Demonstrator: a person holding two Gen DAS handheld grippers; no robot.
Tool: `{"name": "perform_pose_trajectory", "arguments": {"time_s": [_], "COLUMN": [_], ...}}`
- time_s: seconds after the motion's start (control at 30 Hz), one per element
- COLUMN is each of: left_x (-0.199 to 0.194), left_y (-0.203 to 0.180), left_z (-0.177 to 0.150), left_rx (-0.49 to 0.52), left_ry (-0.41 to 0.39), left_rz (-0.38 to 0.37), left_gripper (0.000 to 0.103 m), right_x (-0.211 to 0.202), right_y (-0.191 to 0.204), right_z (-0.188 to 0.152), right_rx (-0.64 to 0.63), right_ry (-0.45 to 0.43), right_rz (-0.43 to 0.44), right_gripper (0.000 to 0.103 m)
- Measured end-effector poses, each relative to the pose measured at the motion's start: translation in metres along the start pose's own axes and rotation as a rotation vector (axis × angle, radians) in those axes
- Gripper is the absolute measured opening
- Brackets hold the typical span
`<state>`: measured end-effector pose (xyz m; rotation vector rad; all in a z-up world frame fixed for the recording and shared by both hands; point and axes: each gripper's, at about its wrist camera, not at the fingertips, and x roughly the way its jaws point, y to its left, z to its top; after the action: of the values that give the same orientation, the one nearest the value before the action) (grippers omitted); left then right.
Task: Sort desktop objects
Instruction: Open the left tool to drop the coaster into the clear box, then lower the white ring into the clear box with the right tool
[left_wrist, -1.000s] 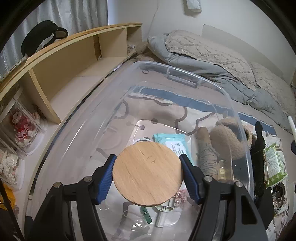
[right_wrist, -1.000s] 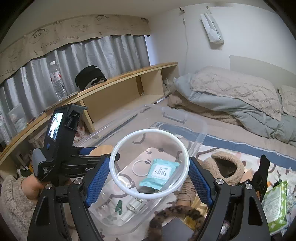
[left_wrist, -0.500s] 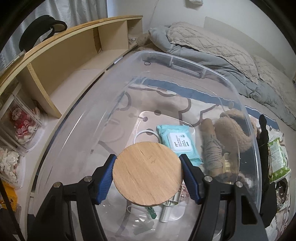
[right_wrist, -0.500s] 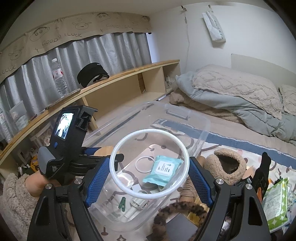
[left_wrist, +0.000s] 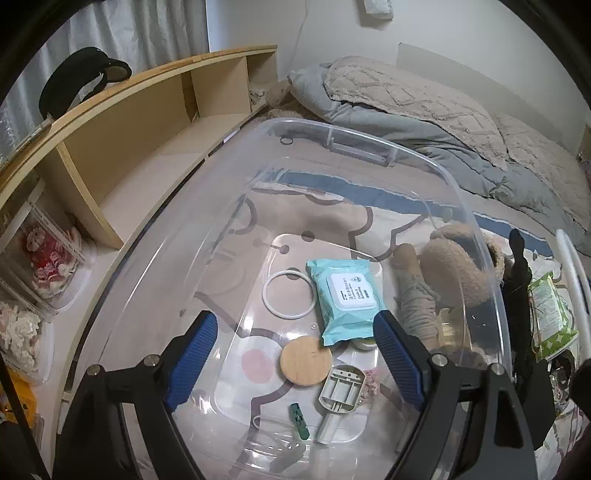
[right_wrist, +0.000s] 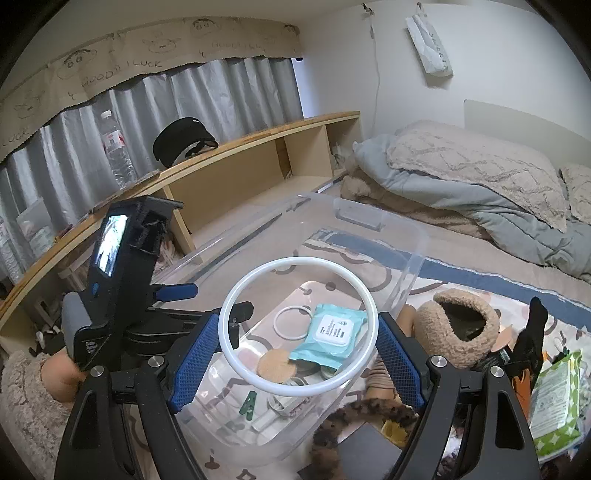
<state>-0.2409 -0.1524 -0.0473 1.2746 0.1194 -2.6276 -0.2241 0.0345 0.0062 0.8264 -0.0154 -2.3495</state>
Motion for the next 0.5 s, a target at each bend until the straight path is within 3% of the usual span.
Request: {"name": "perform_pose_trajectory", "arguments": {"time_s": [0.5], "left_x": [-0.047], "left_y": [0.012], "left_z": [-0.001], "left_rx": [-0.059], "left_ry": [-0.128], "left_rz": [-0.059], "left_gripper": [0.087], "right_x": [0.026], "right_y": [0.007], "right_z": [0.0], "right_rx": [0.013], "right_ry": [0.045], "right_rz": [-0.007], "right_gripper": [0.084]}}
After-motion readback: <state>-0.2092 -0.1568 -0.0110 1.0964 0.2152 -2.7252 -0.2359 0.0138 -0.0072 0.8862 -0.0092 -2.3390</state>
